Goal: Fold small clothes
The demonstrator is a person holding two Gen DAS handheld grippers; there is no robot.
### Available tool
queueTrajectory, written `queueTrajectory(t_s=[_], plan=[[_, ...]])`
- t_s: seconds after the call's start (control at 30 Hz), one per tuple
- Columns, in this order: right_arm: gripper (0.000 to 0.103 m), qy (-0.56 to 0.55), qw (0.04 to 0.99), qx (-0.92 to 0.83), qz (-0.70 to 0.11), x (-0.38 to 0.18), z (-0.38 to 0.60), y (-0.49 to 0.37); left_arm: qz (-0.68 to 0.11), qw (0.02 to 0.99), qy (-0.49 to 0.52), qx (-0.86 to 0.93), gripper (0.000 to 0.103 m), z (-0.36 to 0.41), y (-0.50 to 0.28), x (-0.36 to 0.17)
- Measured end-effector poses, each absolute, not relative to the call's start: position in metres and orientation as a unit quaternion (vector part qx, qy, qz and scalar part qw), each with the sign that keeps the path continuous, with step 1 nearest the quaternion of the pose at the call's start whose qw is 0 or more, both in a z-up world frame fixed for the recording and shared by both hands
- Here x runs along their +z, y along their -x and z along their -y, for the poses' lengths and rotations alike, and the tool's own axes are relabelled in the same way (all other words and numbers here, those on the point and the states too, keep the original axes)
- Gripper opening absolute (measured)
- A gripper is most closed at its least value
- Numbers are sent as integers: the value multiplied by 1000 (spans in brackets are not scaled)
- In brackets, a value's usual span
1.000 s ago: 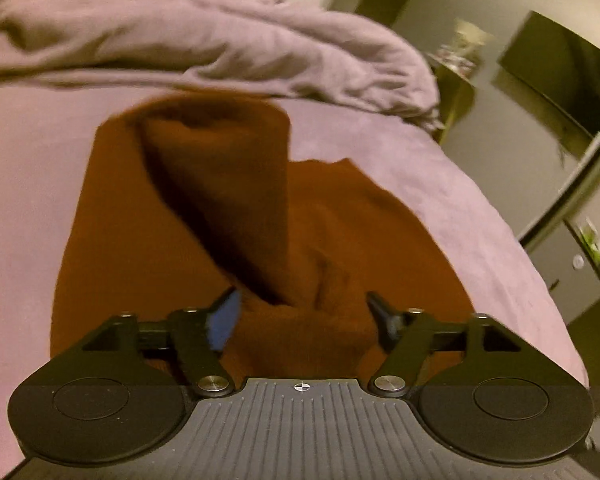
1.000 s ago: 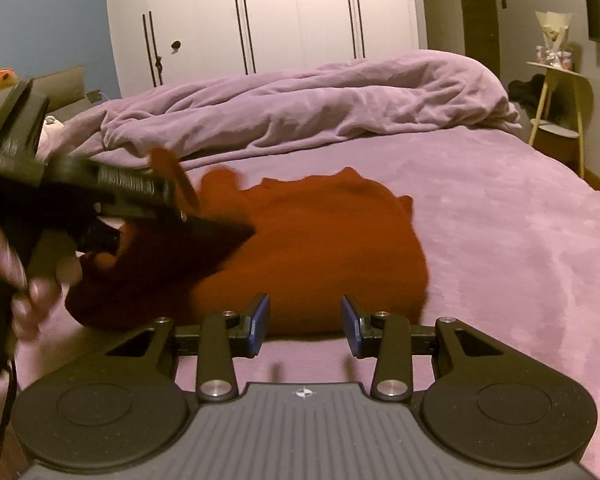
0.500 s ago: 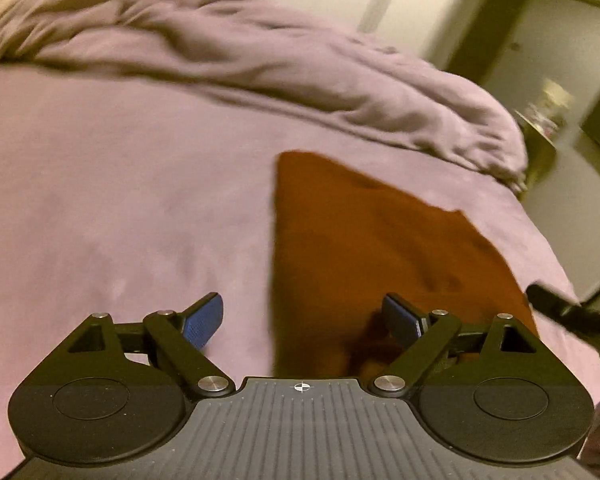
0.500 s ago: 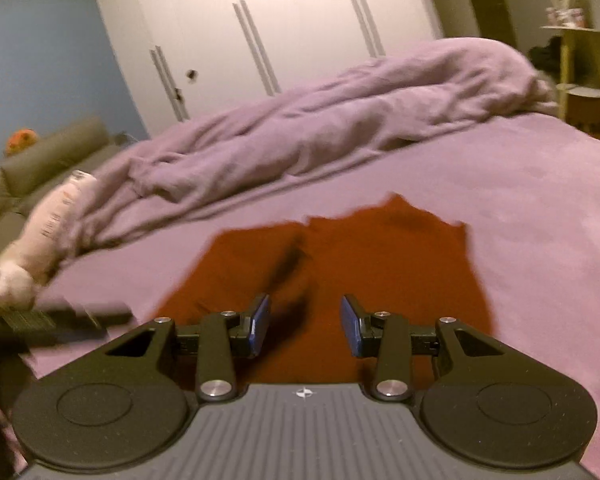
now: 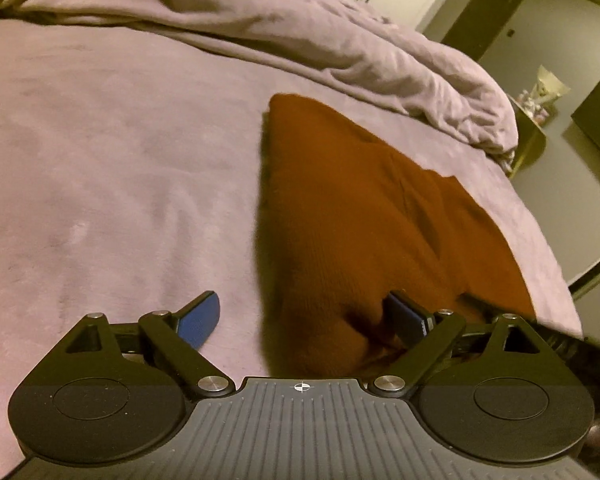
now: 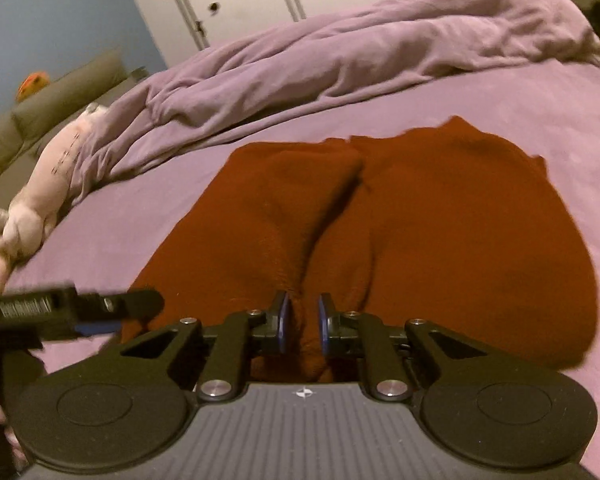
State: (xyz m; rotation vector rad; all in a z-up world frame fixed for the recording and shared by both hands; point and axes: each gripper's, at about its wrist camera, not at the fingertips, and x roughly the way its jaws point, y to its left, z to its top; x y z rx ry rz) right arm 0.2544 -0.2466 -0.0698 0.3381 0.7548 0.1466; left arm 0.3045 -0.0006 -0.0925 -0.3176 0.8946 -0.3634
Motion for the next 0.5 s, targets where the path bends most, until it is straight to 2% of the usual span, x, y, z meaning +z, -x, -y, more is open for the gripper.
queueTrajectory(t_s=[0.07,0.2,0.37,0.43,0.47,0.5], plan=[[15,-190,911,72,-359,-64,254,-259,-430,872,159,-173,94,2,-306,-93],[29,-255,891,107,-361,-62,263,-278,-427,874,159,-167,96,5,-305,-94],[34,-291,864,139,-387,-79,255,-310,-425,877,152,-166,96,6,-303,-94],[29,-282,868,139,-385,-81,249,-316,-427,876,153,-165,96,6,-304,-94],[3,-261,877,131,-382,-79,246,-316,-428,875,154,-164,96,5,-303,-92],[3,-232,888,118,-379,-76,243,-315,-426,876,158,-163,94,3,-302,-88]])
